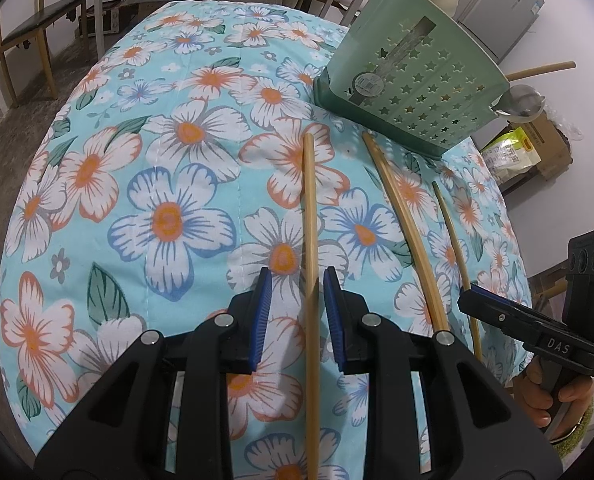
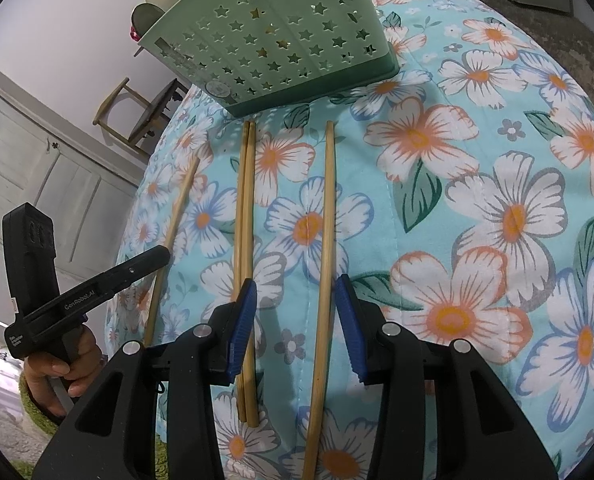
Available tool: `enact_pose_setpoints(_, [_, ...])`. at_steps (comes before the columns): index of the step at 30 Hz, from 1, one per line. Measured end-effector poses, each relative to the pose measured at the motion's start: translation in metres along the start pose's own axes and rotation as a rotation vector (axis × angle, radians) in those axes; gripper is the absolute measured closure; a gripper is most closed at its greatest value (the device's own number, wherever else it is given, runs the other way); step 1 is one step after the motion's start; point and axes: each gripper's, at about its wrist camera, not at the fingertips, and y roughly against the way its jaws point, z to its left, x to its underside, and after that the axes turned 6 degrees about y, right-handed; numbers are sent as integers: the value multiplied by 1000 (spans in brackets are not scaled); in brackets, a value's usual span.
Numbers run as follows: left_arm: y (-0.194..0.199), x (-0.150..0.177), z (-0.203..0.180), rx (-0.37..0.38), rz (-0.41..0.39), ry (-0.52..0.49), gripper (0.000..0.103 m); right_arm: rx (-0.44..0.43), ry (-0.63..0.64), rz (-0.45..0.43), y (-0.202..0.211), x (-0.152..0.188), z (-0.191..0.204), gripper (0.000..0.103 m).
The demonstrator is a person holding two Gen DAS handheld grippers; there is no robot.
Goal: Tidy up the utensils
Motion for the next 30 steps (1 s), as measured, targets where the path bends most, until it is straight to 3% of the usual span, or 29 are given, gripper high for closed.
enact_pose_setpoints(20, [-2,1,1,-6,0,-3,78,-9,-8,-3,1,0,-2,62])
enact_pose_setpoints(25, [-2,0,-17,-114,-45,-123,78,-18,-10,-6,3,1,-3,62])
enact_pose_setpoints(30, [-2,-3,-31,-172,-65,-202,78,-19,9,-18,5,2,-1,62])
